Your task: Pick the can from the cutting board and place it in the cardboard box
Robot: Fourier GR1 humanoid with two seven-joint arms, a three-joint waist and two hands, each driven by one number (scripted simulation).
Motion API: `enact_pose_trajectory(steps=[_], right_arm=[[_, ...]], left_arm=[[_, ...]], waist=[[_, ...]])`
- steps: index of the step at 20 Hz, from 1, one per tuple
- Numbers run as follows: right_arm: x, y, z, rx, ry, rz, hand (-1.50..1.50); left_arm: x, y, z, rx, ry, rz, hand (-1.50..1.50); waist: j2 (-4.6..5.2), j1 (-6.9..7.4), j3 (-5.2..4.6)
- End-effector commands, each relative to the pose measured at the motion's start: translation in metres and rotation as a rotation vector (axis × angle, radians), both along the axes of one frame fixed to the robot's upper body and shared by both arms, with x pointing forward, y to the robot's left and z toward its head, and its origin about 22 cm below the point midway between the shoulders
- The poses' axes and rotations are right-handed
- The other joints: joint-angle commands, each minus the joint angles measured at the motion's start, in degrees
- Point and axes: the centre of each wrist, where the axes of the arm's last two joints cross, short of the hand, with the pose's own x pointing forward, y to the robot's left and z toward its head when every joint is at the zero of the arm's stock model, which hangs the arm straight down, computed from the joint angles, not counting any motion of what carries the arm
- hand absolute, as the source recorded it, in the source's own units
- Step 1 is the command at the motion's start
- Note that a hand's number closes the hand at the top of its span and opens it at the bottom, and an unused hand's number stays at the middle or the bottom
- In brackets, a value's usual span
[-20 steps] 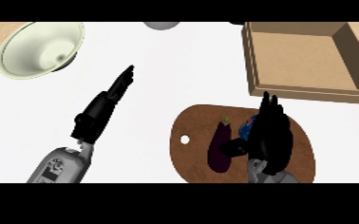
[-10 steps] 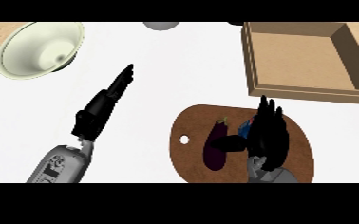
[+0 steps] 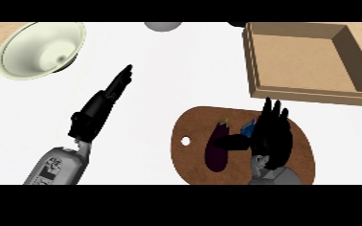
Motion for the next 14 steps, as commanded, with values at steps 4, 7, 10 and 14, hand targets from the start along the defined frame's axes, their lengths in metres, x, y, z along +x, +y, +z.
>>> enact_pose_trajectory(steps=[4,7,10,14], right_arm=[[-0.003,0.001,-0.024,-0.010,0.137,-0.159,1.50],[0.007,-0.007,-0.030,-0.021,0.160,-0.120,1.50],[-0.008,-0.002,-0.036,-0.066,0.136,-0.108,1.50],[0.016,-0.004,-0.027,-0.141,0.086,-0.109,1.50]], left_arm=[[-0.003,-0.008,-0.005,-0.011,-0.009,0.008,0.00],[0.005,-0.014,0.002,-0.009,0.003,0.014,0.00],[0.008,0.005,0.012,0.003,-0.013,0.012,0.00],[0.004,-0.018,0.003,0.003,-0.002,0.000,0.00]], waist=[[0.88,-0.04,0.65],[1.05,-0.10,0.66],[0.88,-0.17,0.65],[0.98,0.15,0.65]])
